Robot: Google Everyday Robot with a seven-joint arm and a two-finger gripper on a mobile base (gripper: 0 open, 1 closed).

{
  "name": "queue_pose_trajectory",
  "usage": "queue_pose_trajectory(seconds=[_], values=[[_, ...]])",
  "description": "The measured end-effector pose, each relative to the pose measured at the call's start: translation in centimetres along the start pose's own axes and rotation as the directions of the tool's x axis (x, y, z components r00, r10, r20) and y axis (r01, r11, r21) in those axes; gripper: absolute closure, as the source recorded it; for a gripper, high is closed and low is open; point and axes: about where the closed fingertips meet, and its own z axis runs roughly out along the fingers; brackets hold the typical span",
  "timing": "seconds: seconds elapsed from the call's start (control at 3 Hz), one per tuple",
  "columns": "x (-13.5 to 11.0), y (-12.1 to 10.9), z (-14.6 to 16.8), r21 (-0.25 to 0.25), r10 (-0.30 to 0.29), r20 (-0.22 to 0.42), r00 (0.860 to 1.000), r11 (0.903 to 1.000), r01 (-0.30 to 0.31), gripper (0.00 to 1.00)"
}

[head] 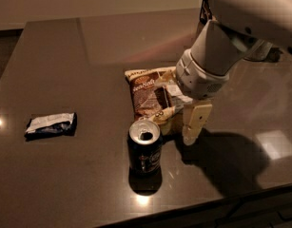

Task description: Move brown chip bag near pepsi can

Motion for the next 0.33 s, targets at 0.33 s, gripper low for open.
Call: queue_pose_trajectory(seconds=[0.33], values=[[0.0,0.0,0.0,0.0,0.0,0.0,1.0,1.0,0.0,0.0]])
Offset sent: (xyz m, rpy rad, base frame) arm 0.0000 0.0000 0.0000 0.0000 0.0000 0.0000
